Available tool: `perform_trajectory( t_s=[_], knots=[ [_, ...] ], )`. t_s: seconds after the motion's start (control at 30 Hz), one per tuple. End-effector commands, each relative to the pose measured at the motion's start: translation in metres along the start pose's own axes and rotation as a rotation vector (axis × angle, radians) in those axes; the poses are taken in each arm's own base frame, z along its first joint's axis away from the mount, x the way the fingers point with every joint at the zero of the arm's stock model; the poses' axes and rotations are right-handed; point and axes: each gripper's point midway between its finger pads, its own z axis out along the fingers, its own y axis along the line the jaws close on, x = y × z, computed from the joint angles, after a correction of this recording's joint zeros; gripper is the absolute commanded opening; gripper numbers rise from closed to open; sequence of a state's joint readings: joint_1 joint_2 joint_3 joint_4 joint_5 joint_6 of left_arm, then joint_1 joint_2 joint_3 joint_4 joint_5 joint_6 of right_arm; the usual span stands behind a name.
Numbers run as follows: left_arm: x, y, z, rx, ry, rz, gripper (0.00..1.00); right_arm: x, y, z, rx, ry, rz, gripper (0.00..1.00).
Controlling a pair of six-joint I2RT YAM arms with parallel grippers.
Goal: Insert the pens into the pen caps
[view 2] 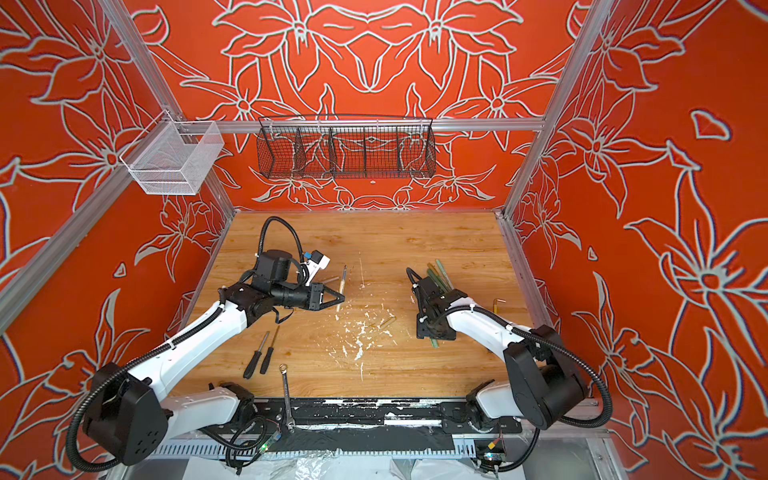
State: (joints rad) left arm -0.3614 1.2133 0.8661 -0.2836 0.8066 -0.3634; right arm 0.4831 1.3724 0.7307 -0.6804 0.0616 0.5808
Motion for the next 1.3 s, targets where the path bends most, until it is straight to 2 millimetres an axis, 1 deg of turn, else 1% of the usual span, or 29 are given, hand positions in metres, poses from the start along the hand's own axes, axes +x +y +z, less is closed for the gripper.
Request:
perform_trajectory(
  t_s=[0.0, 0.13, 0.23, 0.37, 0.53, 0.87, 1.0, 1.27],
  knots=[
    [0.0, -0.001, 0.0, 0.004, 0.003, 0.011, 0.0, 0.01, 0.0, 0.0, -0.036, 0.02, 0.029, 0.63],
    [-0.001, 0.0, 0.002, 0.005, 0.001, 0.004, 0.0, 0.013, 0.003, 0.0, -0.066, 0.02, 0.021, 0.53],
    [-0.001, 0.001, 0.004, 0.006, 0.005, 0.001, 0.0, 0.012, 0.005, -0.003, -0.086, 0.008, 0.018, 0.47],
    [-0.002, 0.002, 0.005, 0.009, 0.006, -0.001, 0.0, 0.01, 0.007, -0.004, -0.098, -0.005, 0.015, 0.44],
    [-0.002, 0.002, 0.006, 0.013, 0.007, -0.007, 0.0, 0.008, 0.006, 0.001, -0.093, 0.007, 0.009, 0.39],
    [-0.003, -0.002, 0.004, 0.03, -0.01, 0.006, 0.0, 0.007, 0.006, 0.007, -0.122, 0.021, 0.02, 0.25],
    [-0.004, -0.005, 0.007, 0.041, -0.005, 0.007, 0.0, 0.005, 0.006, 0.01, -0.128, 0.023, 0.023, 0.23],
    [-0.001, -0.016, 0.012, 0.078, 0.01, 0.051, 0.0, 0.002, 0.011, 0.013, -0.152, 0.027, 0.019, 0.14]
  ],
)
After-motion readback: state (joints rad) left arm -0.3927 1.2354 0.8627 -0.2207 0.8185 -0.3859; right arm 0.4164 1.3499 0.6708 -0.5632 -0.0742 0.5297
